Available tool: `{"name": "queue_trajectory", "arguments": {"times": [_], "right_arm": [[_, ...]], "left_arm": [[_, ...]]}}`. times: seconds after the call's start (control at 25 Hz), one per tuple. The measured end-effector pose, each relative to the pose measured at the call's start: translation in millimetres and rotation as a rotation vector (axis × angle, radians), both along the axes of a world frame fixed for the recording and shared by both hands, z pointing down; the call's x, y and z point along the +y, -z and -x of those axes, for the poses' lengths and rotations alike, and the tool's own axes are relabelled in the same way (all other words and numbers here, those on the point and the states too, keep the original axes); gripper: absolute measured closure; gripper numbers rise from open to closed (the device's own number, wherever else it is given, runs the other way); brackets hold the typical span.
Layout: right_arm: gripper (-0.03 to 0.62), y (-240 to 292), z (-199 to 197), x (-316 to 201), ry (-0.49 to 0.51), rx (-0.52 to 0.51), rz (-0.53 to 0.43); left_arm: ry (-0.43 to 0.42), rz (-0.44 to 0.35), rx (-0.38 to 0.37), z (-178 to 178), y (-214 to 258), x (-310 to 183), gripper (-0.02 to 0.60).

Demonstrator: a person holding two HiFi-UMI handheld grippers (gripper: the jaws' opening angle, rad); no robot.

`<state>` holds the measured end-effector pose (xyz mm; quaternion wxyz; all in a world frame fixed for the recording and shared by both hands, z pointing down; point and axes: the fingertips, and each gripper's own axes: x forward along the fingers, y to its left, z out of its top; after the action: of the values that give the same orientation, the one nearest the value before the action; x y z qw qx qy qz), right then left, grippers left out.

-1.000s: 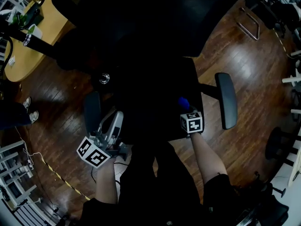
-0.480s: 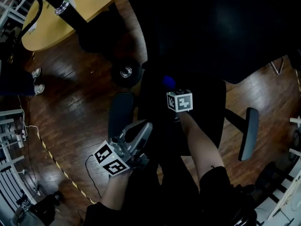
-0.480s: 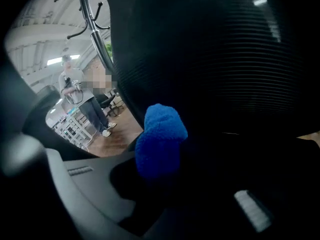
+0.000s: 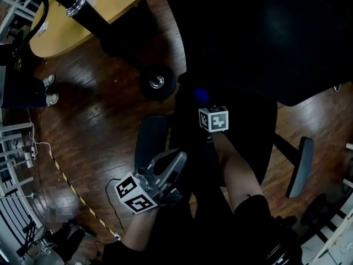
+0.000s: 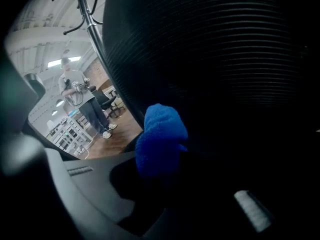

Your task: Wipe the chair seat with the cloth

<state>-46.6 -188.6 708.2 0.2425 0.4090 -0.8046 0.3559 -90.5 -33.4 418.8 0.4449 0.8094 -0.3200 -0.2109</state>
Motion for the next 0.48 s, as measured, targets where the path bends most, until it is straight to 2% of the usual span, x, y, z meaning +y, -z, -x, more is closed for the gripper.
{"name": "queue_trajectory", "arguments": {"times": [0.2,0.48], "right_arm": [[0.557,-18.1,-85.9,-1.9,-0.109,0.091,0.018],[0.559,-13.2,-267.2,16.0,-0.355,0.253,0.028]], "left_arm": [[-0.028,0.032,-0.012,-8.5,-6.1,-3.9,0.589],[-0.053,0.053,-0.034,-11.7,-12.0,-11.3,0.589]]}}
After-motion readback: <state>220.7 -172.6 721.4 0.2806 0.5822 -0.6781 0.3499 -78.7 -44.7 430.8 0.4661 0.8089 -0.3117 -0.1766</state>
